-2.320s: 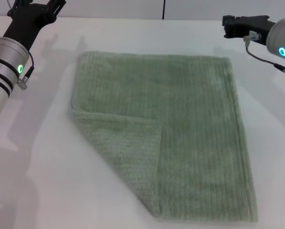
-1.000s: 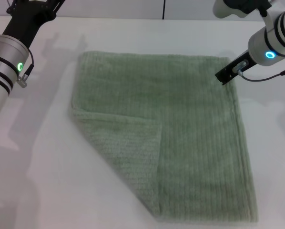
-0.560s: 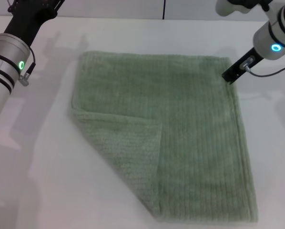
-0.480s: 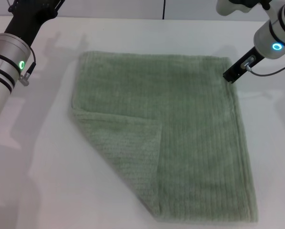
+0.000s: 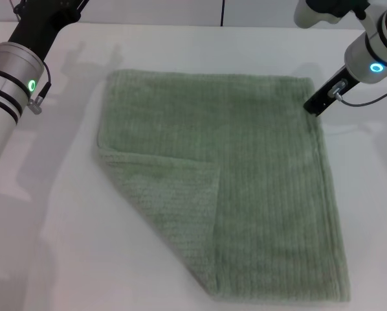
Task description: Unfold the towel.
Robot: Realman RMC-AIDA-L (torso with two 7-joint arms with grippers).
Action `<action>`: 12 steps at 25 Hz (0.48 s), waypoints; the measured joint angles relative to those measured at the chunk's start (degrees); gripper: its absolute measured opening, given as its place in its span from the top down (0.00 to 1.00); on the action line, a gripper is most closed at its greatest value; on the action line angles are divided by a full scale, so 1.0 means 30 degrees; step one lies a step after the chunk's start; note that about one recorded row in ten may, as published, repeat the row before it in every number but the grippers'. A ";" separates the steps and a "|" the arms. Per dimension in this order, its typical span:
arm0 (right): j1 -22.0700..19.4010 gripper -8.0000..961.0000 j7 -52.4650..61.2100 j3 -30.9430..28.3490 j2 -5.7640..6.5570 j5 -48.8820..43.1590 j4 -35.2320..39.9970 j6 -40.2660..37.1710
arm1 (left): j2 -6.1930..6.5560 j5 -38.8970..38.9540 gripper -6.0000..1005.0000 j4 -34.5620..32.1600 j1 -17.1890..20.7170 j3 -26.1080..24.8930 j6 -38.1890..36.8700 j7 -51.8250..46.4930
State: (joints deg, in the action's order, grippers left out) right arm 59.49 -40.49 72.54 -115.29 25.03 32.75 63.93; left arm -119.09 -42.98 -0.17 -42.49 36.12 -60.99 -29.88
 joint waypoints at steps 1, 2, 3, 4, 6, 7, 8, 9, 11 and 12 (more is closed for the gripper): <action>-0.0048 0.98 -0.0281 -0.0253 -0.0080 0.0031 -0.0085 -0.0178 | -0.0001 0.0000 0.22 -0.0004 -0.0023 0.0000 0.0001 -0.0001; -0.0048 0.98 -0.0281 -0.0253 -0.0080 0.0031 -0.0085 -0.0178 | -0.0001 0.0000 0.22 -0.0004 -0.0023 0.0000 0.0001 -0.0001; -0.0073 0.99 -0.0420 -0.0410 -0.0124 0.0040 -0.0128 -0.0211 | 0.0001 0.0000 0.22 -0.0005 -0.0038 0.0000 0.0007 -0.0001; -0.0090 0.99 -0.0589 -0.0590 -0.0171 0.0044 -0.0186 -0.0250 | 0.0000 -0.0002 0.22 -0.0005 -0.0051 0.0000 0.0012 0.0000; -0.0095 0.99 -0.0934 -0.0948 -0.0251 0.0051 -0.0489 -0.0436 | 0.0001 -0.0045 0.22 0.0001 -0.0081 0.0000 0.0034 0.0000; -0.0095 0.99 -0.0934 -0.0948 -0.0251 0.0051 -0.0489 -0.0436 | 0.0001 -0.0045 0.22 0.0001 -0.0081 0.0000 0.0034 0.0000; -0.0085 0.99 -0.1001 -0.1009 -0.0279 0.0053 -0.0617 -0.0544 | 0.0001 -0.0070 0.22 0.0002 -0.0082 0.0000 0.0043 0.0000; -0.0071 0.99 -0.1071 -0.1052 -0.0308 0.0055 -0.0744 -0.0661 | 0.0001 -0.0070 0.22 0.0002 -0.0082 0.0000 0.0043 0.0000; -0.0058 0.99 -0.1182 -0.1080 -0.0373 0.0060 -0.0894 -0.0771 | 0.0000 -0.0069 0.22 0.0002 -0.0081 0.0000 0.0048 0.0000; -0.0050 0.99 -0.1221 -0.1080 -0.0404 0.0062 -0.0941 -0.0813 | 0.0001 -0.0076 0.22 0.0001 -0.0081 0.0001 0.0048 0.0001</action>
State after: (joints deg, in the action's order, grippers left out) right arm 59.34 -44.16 69.30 -116.50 25.22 29.93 61.49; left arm -119.08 -43.21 -0.17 -42.73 36.12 -60.85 -29.88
